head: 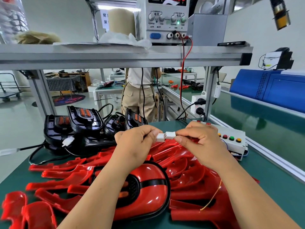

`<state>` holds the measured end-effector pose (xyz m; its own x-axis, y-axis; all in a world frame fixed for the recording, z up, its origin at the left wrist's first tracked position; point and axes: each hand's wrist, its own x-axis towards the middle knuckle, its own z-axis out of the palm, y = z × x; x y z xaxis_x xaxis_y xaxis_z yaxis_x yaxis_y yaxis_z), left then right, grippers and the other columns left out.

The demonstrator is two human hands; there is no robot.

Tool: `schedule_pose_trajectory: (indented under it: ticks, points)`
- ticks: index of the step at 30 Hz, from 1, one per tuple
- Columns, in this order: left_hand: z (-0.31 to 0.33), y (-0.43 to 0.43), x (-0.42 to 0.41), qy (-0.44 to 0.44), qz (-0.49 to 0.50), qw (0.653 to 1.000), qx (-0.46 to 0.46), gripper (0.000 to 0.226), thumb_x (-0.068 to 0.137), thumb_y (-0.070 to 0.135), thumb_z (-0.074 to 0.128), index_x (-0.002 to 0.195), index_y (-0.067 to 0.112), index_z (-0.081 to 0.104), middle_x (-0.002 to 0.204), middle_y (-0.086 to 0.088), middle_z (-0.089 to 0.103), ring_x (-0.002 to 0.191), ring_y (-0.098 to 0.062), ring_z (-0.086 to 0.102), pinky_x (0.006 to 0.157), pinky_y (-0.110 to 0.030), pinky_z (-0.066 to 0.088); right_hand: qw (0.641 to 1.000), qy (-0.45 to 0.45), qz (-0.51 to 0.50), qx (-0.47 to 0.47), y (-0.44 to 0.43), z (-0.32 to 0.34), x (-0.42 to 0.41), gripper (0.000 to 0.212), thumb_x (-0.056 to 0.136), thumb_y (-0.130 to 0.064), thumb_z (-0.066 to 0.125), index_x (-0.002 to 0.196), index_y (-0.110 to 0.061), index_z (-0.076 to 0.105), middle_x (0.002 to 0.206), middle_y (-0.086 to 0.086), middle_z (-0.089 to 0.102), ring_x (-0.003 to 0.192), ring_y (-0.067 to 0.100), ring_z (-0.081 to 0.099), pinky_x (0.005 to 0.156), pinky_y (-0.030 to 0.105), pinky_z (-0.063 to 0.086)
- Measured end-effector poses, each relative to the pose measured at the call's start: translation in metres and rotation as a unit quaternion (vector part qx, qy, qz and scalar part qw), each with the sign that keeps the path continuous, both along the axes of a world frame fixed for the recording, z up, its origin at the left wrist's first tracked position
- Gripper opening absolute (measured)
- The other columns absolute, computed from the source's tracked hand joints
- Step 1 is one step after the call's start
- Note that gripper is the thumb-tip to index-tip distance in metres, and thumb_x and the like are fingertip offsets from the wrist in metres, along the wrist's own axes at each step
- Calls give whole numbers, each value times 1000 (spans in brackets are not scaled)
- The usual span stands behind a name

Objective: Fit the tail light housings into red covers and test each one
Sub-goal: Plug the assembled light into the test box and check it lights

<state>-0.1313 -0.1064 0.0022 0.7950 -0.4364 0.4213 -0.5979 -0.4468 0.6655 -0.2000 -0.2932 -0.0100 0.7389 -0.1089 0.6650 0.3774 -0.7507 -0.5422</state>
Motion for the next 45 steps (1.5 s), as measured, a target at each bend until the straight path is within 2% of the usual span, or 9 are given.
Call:
schedule_pose_trajectory:
  ticks: [5,10,16,20,24,32,36,40,45]
  points:
    - [3,0,-2,9,4,1000,-20,24,97,39,48,89,33,69,74,6,67,74,-10,56,97,-52,41,999,-10,-28,-35,1,-2,1,17,83,-25,74,85,-41,72,73,-15,58,77,-1,54,93,50,32]
    - [2,1,-2,6,0,1000,-2,28,97,41,49,72,44,62,64,7,63,64,-6,49,96,-47,40,992,-4,-67,-103,0,-5,2,6,86,-36,70,86,-39,75,76,-13,60,85,-4,51,81,31,16]
    - [3,0,-2,-7,-13,998,63,23,95,48,50,74,52,56,67,14,64,71,6,55,99,-34,30,983,14,-101,-153,1,-7,6,18,87,-48,64,82,-31,70,74,-13,61,78,4,52,79,35,23]
    - [4,5,0,26,-58,996,60,14,87,41,69,93,52,63,91,12,72,95,-6,64,104,-45,39,984,52,-89,-144,-4,-8,6,18,88,-43,64,82,-26,66,72,-13,58,73,4,50,86,36,29]
    - [4,5,1,-19,-60,996,59,22,86,36,71,87,56,62,91,12,71,86,-12,63,99,-50,43,985,70,-52,-148,0,-8,6,13,92,-29,63,82,-21,66,76,-7,60,76,8,53,89,38,31]
    - [-10,4,10,-55,-73,994,59,15,89,39,66,102,46,71,92,6,72,95,-6,61,102,-48,37,987,48,-60,-141,5,-14,12,15,90,-27,66,78,-17,67,71,-6,58,74,11,53,84,35,29]
    - [-10,5,13,-83,-29,984,156,25,92,43,61,116,49,64,109,14,70,112,-6,57,111,-40,24,982,57,-79,-162,5,-23,18,16,92,-35,63,80,-25,67,71,-9,55,72,3,46,80,35,24]
    - [1,30,17,-28,-23,991,129,46,95,32,61,137,43,49,139,11,56,133,-10,46,119,-41,25,973,92,-105,-184,3,-30,21,16,90,-44,62,91,-31,70,88,-10,61,90,7,52,90,35,23]
    - [2,94,16,26,18,993,111,37,98,22,56,132,36,56,128,11,62,120,-4,54,103,-22,38,965,150,-107,-188,0,-24,25,24,92,-40,61,110,-28,70,111,-10,61,110,10,53,100,35,31]
